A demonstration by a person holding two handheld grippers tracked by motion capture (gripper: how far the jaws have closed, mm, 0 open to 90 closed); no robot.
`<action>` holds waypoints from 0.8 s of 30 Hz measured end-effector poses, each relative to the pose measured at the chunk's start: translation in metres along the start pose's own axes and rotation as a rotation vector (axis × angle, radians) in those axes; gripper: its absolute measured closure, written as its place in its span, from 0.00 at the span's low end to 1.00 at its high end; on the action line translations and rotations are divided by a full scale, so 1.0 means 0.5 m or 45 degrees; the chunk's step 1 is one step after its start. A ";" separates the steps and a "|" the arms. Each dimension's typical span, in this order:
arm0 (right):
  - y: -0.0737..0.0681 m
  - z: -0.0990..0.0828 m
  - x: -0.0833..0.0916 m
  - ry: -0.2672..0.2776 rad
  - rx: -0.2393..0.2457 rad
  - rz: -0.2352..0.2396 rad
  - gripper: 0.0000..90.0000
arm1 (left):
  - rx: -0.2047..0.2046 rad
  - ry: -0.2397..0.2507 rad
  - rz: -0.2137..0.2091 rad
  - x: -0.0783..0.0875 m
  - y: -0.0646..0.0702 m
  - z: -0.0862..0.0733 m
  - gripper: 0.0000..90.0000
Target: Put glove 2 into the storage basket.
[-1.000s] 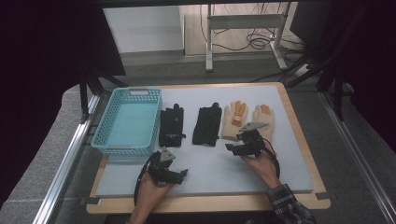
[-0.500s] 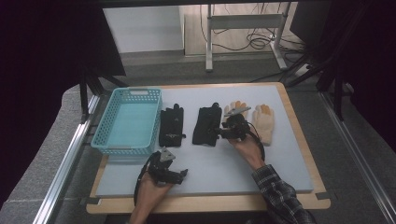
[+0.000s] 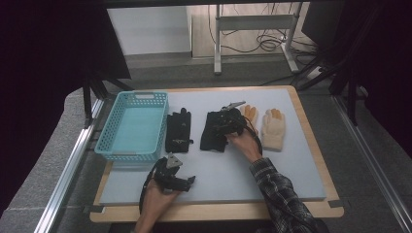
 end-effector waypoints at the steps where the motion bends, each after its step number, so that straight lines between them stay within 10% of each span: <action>1: 0.002 0.002 -0.007 -0.008 0.003 -0.011 0.39 | -0.001 0.000 0.000 0.000 0.000 0.000 0.05; 7: -0.002 0.003 -0.038 -0.059 0.067 -0.042 0.43 | -0.004 -0.001 0.001 0.000 0.000 0.000 0.05; 16: -0.011 -0.002 -0.031 -0.117 -0.004 0.075 0.88 | -0.004 -0.004 0.002 0.000 0.000 0.000 0.05; 24: -0.007 0.007 -0.008 -0.075 -0.006 0.093 0.92 | -0.003 -0.005 0.002 0.000 -0.001 0.000 0.05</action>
Point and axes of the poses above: each handheld gripper's, and its own axes: x roughly backward along the jaws, z roughly out of its top, y roughly to its right, the point moved 6 cm from there along -x, roughly forward along the jaws, and after that the axes turned 12 degrees about -z, right-handed, at the moved point
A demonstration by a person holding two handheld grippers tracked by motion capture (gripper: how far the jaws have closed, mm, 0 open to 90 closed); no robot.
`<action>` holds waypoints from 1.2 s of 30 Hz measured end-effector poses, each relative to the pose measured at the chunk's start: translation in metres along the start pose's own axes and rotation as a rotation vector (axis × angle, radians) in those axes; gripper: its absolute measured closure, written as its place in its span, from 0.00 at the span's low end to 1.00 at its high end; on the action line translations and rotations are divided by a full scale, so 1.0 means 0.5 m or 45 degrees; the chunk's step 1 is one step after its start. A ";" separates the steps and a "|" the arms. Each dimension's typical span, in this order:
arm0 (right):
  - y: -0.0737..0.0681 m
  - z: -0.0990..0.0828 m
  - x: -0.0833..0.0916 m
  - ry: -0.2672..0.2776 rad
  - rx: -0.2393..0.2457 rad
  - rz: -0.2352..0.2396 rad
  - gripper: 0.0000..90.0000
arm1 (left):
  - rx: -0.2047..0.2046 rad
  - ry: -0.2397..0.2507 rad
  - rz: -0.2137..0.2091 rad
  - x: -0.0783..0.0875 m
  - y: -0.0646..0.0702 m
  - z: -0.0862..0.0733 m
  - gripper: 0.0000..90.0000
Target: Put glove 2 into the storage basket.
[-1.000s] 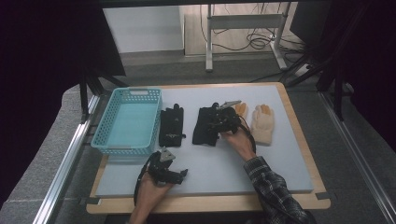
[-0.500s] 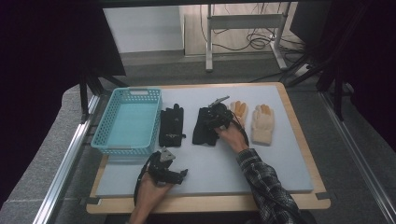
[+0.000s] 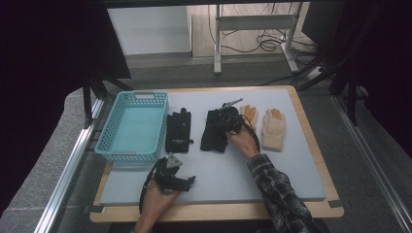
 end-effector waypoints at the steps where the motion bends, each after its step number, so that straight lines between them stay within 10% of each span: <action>1: 0.000 0.001 0.006 0.008 0.002 0.000 0.92 | 0.001 0.000 0.000 0.000 0.000 0.000 0.05; 13: -0.034 0.003 0.138 0.106 0.004 0.111 0.91 | -0.006 -0.003 0.001 0.000 -0.001 0.000 0.05; 23: -0.106 -0.075 0.231 0.126 -0.021 0.197 0.91 | 0.002 0.001 -0.001 0.000 0.000 0.000 0.05; 31: -0.156 -0.160 0.227 0.112 -0.045 0.185 0.90 | 0.009 0.012 0.000 -0.001 0.001 0.001 0.05; 36: -0.154 -0.182 0.211 0.127 0.005 0.165 0.72 | 0.004 0.007 -0.001 0.000 0.000 0.000 0.05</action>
Point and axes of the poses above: each handheld gripper's, and its own axes: x roughly backward along the jaws, z roughly out of its top, y roughly to its right, the point moved 6 cm from there along -x, roughly forward along the jaws, and after that the axes turned 12 degrees about -z, right-handed, at the moved point
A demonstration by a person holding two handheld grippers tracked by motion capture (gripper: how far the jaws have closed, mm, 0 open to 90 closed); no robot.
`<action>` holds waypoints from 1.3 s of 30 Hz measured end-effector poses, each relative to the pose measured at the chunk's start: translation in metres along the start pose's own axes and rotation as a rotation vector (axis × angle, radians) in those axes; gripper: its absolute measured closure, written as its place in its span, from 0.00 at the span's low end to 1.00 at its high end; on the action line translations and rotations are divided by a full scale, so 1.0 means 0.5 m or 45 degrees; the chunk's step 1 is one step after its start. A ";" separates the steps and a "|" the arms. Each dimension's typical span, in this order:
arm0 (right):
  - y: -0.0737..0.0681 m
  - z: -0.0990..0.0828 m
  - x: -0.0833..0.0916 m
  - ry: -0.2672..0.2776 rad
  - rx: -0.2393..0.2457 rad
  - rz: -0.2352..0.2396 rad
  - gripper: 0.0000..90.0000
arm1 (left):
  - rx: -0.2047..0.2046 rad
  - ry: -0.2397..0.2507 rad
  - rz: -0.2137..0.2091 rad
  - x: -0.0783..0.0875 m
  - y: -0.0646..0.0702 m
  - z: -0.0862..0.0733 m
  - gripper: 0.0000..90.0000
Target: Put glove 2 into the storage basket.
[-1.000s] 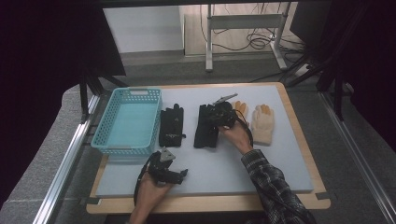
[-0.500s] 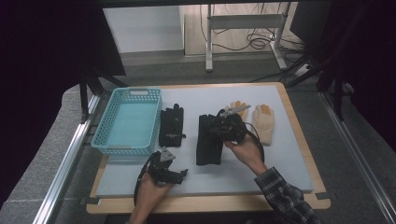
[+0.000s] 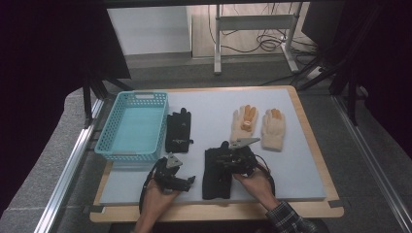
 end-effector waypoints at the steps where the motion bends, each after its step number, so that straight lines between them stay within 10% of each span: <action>1: 0.008 0.005 0.004 0.016 -0.018 -0.008 0.68 | -0.001 -0.001 0.000 0.000 0.000 0.000 0.05; 12: 0.044 0.055 -0.023 0.042 0.047 -0.044 0.63 | -0.008 -0.011 0.000 0.001 -0.001 -0.001 0.05; 26: -0.003 0.164 -0.165 -0.005 0.189 0.072 0.72 | -0.008 -0.010 0.000 0.001 -0.001 -0.001 0.05; 39: -0.018 0.166 -0.270 -0.101 0.272 0.113 0.72 | -0.005 -0.006 0.001 0.001 0.000 -0.001 0.05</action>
Point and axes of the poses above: each handheld gripper's, and its own axes: x roughly backward along the jaws, z roughly out of its top, y roughly to its right, the point moved 6 cm from there along -x, roughly forward along the jaws, and after that the axes turned 12 degrees about -z, right-handed, at the moved point
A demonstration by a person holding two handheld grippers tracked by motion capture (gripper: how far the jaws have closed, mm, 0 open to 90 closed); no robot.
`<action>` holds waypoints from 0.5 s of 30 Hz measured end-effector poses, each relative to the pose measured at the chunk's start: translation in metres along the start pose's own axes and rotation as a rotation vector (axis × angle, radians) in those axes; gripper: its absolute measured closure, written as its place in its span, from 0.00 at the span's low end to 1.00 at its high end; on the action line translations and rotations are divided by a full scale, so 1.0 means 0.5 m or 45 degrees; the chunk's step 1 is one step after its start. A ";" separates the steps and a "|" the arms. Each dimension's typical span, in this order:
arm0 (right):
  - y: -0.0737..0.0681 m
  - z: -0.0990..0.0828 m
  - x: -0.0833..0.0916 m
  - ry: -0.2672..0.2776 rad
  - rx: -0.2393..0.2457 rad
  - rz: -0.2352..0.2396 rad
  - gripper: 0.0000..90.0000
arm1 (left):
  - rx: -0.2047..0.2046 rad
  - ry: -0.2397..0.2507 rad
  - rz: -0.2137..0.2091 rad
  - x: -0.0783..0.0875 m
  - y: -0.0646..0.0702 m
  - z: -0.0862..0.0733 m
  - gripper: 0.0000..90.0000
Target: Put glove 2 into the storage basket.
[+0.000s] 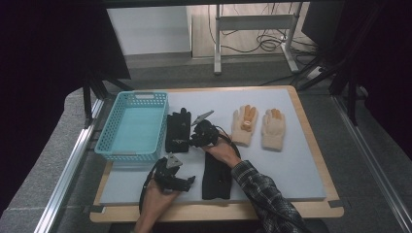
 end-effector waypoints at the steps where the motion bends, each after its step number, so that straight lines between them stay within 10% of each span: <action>1: 0.000 0.000 -0.002 0.005 0.013 -0.016 0.77 | 0.000 0.000 0.000 0.000 0.000 0.000 0.05; 15: -0.022 -0.028 0.089 0.027 0.024 0.010 0.84 | -0.005 -0.007 0.002 0.001 0.000 0.000 0.05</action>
Point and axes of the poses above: each handheld gripper's, and its own axes: x roughly backward along the jaws, z roughly out of its top, y roughly to its right, the point moved 6 cm from there along -x, roughly forward along the jaws, and after that the axes turned 12 degrees about -z, right-handed, at the moved point
